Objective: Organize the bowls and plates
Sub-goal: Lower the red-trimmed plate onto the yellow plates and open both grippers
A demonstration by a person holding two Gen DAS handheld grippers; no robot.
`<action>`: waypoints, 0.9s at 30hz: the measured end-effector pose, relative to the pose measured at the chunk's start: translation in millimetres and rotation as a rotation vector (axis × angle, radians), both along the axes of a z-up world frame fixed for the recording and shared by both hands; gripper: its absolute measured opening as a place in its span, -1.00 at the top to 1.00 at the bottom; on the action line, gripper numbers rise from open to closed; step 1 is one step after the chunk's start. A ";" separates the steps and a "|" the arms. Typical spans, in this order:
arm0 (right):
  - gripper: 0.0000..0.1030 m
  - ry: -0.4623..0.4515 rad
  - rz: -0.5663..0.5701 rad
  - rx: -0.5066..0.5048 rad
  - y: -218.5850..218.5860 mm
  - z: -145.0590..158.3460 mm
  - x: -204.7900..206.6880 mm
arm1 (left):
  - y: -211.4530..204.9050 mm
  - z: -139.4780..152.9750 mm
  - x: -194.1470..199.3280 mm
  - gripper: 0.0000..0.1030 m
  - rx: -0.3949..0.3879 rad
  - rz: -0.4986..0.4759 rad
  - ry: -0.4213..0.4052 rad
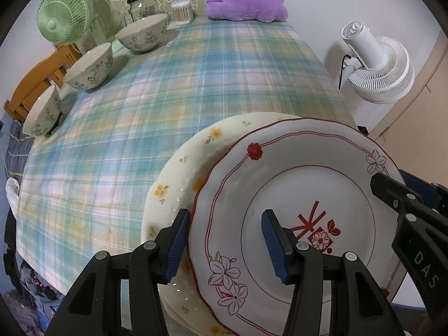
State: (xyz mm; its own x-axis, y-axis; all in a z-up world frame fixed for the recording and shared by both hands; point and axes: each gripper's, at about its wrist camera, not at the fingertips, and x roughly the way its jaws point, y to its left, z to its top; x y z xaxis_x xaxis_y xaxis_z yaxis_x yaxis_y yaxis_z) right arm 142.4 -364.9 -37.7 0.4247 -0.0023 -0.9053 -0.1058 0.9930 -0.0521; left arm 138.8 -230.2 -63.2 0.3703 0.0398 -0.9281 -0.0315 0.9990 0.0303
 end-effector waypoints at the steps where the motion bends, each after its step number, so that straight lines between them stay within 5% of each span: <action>1: 0.42 -0.004 0.005 -0.002 1.0 1.0 0.2 | 1.5 2.7 -0.5 -0.02 0.006 0.007 -0.009; 9: 0.42 0.002 0.060 0.019 18.3 -0.5 6.9 | 19.1 1.7 -0.1 -0.02 0.028 0.078 -0.002; 27: 0.35 0.011 0.055 -0.010 29.8 -17.3 11.0 | 13.8 -3.4 3.6 -0.07 0.095 0.055 -0.020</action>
